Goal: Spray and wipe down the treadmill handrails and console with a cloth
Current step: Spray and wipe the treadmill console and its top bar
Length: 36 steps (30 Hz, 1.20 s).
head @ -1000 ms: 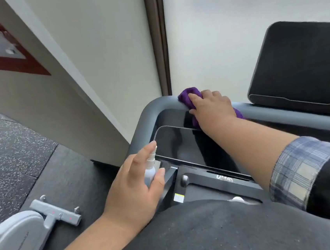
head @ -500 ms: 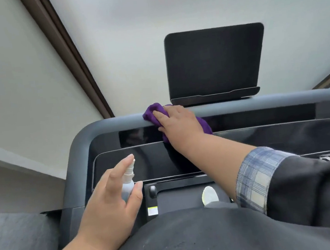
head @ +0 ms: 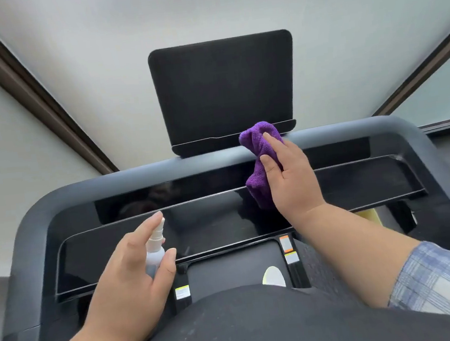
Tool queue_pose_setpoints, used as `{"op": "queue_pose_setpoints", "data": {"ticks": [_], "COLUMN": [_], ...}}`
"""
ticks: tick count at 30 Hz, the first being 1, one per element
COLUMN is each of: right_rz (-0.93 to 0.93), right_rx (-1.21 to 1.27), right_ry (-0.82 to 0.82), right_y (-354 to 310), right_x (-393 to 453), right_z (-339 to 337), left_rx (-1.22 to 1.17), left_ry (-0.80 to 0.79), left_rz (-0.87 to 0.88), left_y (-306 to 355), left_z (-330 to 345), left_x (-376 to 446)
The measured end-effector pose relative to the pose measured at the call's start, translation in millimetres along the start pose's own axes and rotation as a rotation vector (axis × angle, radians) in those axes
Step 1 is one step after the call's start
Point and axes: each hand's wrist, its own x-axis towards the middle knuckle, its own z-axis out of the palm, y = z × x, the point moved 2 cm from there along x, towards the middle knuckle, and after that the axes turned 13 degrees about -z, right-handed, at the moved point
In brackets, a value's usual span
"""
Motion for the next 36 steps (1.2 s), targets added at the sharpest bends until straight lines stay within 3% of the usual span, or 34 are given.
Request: {"op": "queue_pose_setpoints", "data": {"ticks": [10, 19, 27, 36], "right_rz": [0.114, 0.145, 0.052, -0.151], "right_rx": [-0.124, -0.303, -0.553, -0.577], "right_ry": [0.059, -0.020, -0.307, -0.416], "right_y": [104, 179, 194, 163], "right_x": [19, 36, 37, 33], "right_z": [-103, -148, -133, -96], "left_rx": [-0.001, 0.099, 0.156, 0.157], "left_ry": [-0.045, -0.097, -0.138, -0.102], "left_rz": [0.075, 0.207, 0.253, 0.224], "left_y": [89, 174, 207, 191], "left_z": [74, 143, 181, 163], "left_x": [29, 58, 69, 60]}}
